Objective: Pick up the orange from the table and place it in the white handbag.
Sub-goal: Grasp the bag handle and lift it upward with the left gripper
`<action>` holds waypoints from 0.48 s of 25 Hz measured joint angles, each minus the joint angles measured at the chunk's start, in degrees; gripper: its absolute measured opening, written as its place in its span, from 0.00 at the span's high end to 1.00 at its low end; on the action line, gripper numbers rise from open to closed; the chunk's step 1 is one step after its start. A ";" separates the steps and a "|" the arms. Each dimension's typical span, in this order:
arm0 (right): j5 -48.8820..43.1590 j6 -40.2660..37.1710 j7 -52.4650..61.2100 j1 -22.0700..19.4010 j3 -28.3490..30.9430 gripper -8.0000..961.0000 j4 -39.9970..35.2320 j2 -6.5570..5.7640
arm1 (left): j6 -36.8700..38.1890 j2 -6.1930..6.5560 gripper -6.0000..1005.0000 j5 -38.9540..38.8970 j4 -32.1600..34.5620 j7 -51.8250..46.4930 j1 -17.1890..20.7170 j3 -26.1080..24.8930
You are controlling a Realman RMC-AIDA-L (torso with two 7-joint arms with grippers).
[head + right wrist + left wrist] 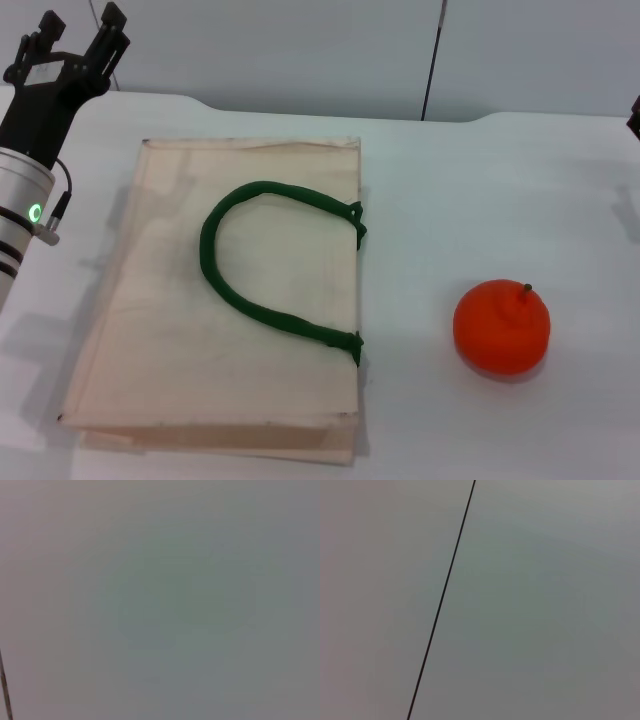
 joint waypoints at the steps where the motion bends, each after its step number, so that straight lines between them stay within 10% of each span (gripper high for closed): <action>1: 0.00 0.00 0.00 0.00 0.00 0.08 0.00 0.00 | 0.00 0.01 0.14 0.00 0.00 0.00 0.01 0.00; 12: 0.00 0.01 0.00 0.09 0.09 0.08 0.00 0.00 | 0.00 0.02 0.15 0.00 0.00 0.00 0.02 0.00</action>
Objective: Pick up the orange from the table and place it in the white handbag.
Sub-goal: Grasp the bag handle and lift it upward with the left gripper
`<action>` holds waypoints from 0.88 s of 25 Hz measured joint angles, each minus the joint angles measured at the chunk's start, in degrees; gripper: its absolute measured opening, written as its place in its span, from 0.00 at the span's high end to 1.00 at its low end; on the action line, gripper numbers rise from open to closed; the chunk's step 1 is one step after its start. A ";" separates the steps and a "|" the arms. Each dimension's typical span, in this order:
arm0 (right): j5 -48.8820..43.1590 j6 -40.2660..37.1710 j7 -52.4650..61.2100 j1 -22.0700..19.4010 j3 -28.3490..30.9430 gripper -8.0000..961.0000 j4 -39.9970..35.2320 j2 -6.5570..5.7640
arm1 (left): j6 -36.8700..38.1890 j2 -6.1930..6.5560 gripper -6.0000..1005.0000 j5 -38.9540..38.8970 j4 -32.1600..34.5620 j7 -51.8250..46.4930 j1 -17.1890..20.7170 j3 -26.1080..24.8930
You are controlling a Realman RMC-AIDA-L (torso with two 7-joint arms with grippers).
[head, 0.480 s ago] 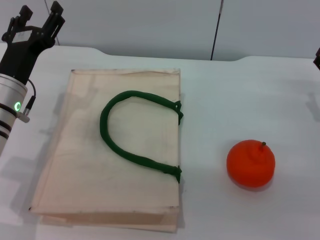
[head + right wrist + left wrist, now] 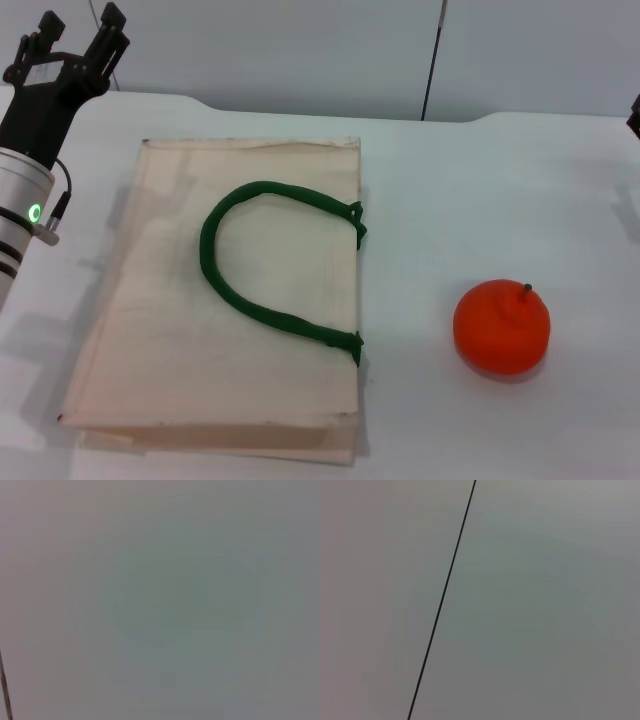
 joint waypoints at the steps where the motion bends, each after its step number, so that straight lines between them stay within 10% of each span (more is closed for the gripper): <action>1: 0.00 0.00 0.00 0.00 0.00 0.08 0.00 0.00 | 0.00 0.00 0.15 0.00 0.00 0.00 0.00 0.00; 10: 0.00 -0.08 0.00 -0.30 0.01 0.08 -0.35 -0.06 | -3.18 1.00 0.16 7.58 -3.34 -13.47 -1.81 1.25; 22: 0.01 -0.10 0.00 -0.35 -0.10 0.08 -0.58 -0.18 | 12.39 6.48 0.18 44.11 -35.34 -66.01 -12.49 1.36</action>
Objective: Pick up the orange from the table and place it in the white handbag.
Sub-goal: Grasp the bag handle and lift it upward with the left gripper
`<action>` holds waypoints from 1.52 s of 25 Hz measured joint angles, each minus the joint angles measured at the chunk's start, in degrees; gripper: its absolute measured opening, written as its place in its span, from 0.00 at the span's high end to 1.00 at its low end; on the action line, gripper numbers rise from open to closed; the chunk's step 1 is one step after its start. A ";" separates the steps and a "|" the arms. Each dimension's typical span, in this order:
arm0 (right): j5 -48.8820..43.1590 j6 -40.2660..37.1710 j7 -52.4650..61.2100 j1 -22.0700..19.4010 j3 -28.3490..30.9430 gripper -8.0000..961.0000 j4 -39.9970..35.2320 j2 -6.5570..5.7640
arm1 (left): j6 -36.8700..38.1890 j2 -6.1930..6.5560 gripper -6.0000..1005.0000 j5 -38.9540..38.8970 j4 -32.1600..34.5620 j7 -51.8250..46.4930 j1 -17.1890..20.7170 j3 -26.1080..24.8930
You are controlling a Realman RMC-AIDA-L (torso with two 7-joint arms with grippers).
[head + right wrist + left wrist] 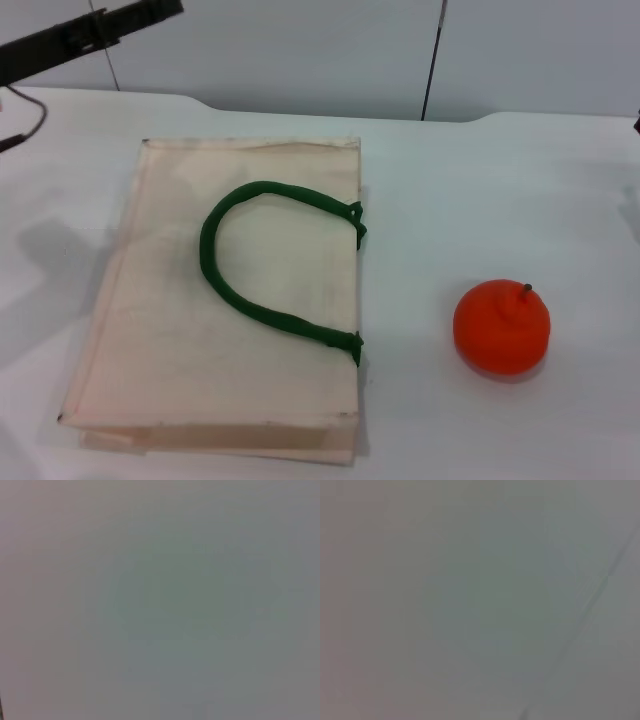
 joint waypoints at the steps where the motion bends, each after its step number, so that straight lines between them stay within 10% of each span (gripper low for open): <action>1: 0.00 -0.04 0.00 -0.03 -0.06 0.08 -0.02 0.00 | 1.99 0.53 0.18 3.64 -2.35 -3.02 -0.81 0.02; 6: 0.04 -0.58 0.00 -0.38 0.15 0.08 -0.05 -0.17 | 7.50 1.52 0.18 22.45 -8.89 -11.55 -5.11 0.06; 38: 0.08 -1.57 0.41 1.24 0.19 0.08 0.39 -0.08 | -14.00 1.40 0.21 37.73 8.46 -11.68 -7.75 -0.01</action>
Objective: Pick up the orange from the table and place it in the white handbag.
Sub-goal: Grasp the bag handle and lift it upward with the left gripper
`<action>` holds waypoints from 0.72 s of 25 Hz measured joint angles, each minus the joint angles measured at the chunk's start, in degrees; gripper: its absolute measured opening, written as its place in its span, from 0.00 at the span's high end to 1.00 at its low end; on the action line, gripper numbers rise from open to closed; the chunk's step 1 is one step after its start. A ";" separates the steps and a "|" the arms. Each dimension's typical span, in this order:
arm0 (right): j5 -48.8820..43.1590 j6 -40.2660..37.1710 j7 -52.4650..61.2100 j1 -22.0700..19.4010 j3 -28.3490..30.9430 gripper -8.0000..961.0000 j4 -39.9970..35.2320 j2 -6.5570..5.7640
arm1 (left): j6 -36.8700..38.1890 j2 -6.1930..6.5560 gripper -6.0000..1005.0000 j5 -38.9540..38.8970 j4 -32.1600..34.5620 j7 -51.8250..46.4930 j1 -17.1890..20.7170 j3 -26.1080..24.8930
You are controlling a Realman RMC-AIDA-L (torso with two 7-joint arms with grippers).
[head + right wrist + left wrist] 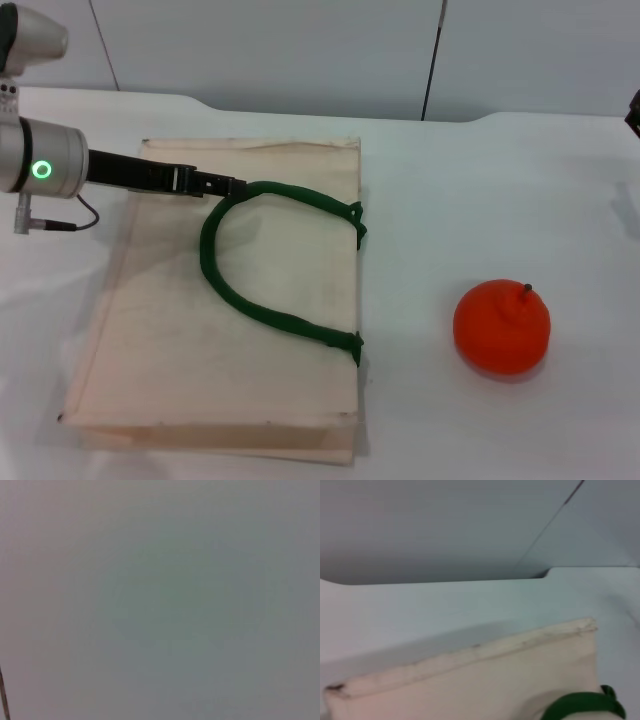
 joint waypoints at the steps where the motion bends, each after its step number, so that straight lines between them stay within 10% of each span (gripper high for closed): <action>1: 0.01 0.00 0.00 0.00 0.00 0.08 0.00 0.00 | -0.40 -0.10 0.22 -0.02 0.15 0.05 -0.01 -0.01; 18: 0.00 -0.09 0.04 0.17 0.00 0.08 -0.20 0.00 | -5.86 -0.57 0.23 0.82 5.85 -0.36 -0.29 -0.11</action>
